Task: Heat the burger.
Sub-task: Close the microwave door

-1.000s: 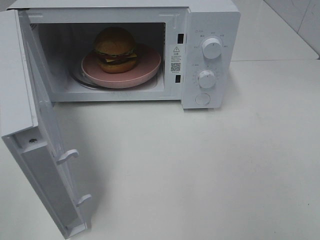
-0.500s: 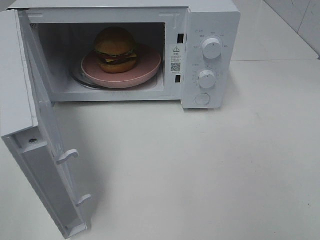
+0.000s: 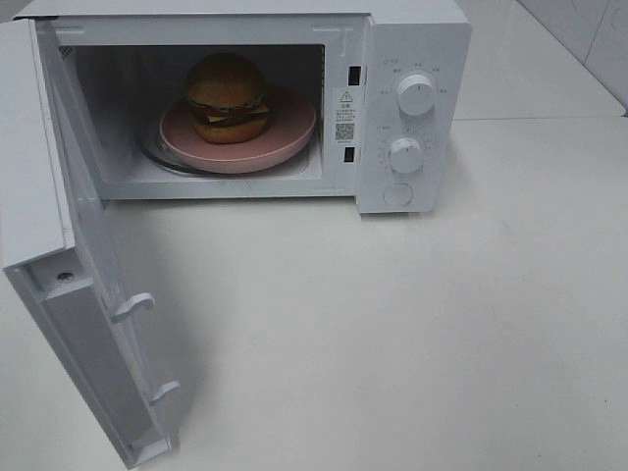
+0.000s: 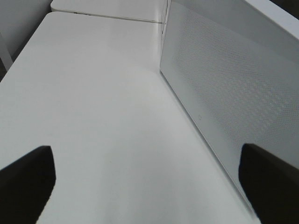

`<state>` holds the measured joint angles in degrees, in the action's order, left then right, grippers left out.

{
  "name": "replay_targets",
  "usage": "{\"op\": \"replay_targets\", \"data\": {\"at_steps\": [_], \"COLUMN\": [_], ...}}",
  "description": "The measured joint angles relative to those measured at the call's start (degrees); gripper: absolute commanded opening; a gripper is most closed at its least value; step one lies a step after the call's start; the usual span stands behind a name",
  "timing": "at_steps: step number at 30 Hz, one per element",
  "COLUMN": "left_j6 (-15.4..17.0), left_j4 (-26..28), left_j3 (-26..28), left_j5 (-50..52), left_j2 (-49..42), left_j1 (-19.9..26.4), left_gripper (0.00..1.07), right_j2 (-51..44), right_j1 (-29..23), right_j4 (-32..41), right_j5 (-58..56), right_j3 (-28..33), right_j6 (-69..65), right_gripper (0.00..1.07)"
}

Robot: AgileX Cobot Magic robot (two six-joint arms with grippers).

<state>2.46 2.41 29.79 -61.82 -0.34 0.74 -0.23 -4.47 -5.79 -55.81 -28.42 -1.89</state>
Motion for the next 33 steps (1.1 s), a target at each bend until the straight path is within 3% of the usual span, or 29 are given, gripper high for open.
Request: {"op": "replay_targets", "data": {"at_steps": [33], "left_j6": [0.00], "left_j4": [0.00], "left_j3": [0.00], "left_j5": [0.00], "left_j2": [0.00], "left_j1": [0.00], "left_gripper": [1.00], "right_j2": [0.00], "right_j1": [0.00], "right_j4": [0.00], "right_j5": [0.00], "right_j3": [0.00], "right_j6": [0.00], "right_gripper": [0.71]}}
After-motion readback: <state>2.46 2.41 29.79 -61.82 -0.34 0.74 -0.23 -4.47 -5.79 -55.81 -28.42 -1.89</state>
